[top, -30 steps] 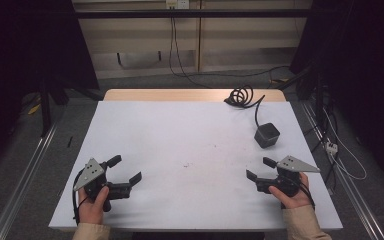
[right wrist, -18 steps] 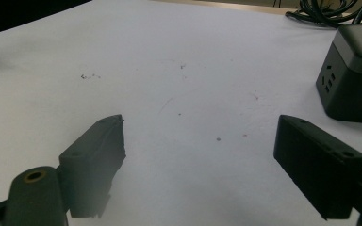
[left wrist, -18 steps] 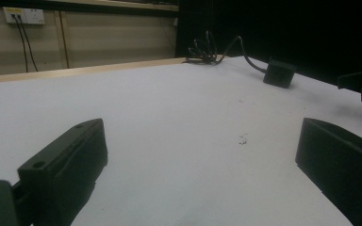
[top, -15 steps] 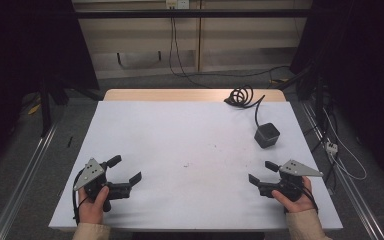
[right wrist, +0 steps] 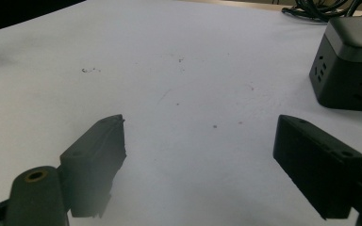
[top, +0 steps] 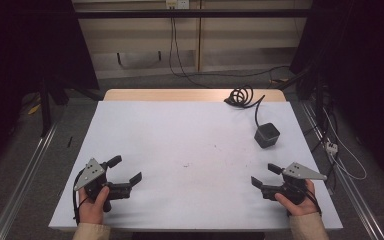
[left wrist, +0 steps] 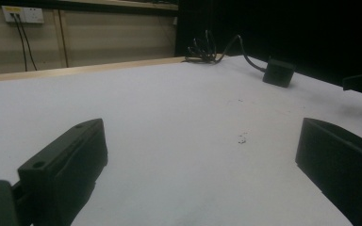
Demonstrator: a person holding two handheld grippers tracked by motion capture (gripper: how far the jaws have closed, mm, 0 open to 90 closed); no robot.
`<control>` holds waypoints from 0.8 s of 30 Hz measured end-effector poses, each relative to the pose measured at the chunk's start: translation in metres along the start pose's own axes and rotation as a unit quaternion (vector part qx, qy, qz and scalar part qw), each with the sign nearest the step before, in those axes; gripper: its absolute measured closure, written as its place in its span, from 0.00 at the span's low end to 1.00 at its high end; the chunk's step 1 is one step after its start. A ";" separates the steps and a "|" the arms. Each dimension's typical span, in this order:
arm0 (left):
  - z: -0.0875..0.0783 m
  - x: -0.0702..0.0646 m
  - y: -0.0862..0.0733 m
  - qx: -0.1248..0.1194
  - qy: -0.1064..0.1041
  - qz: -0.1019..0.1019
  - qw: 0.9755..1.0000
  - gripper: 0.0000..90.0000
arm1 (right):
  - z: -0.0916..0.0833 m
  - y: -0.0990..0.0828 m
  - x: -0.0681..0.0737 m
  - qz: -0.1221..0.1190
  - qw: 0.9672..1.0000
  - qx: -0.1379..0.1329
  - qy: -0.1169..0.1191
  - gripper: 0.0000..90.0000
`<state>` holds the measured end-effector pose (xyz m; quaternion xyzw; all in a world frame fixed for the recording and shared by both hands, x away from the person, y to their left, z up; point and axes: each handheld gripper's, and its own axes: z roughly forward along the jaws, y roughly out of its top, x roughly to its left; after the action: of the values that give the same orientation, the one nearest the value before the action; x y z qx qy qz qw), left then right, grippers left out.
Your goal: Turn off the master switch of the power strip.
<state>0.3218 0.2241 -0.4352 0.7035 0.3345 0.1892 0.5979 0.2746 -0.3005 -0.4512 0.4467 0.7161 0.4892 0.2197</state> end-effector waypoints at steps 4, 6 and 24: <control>0.000 0.000 0.000 0.000 0.000 0.000 1.000 0.03 | -0.002 -0.001 -0.001 0.001 1.000 0.000 0.000 0.19; 0.000 -0.001 0.000 0.000 0.001 -0.001 1.000 0.03 | -0.003 -0.002 -0.001 0.002 1.000 -0.002 0.000 0.19; 0.001 -0.001 -0.001 0.005 0.000 0.000 1.000 0.03 | -0.006 -0.006 -0.004 -0.002 1.000 0.004 -0.003 0.19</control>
<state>0.3218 0.2227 -0.4362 0.7066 0.3354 0.1874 0.5941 0.2694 -0.3076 -0.4548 0.4475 0.7184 0.4843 0.2215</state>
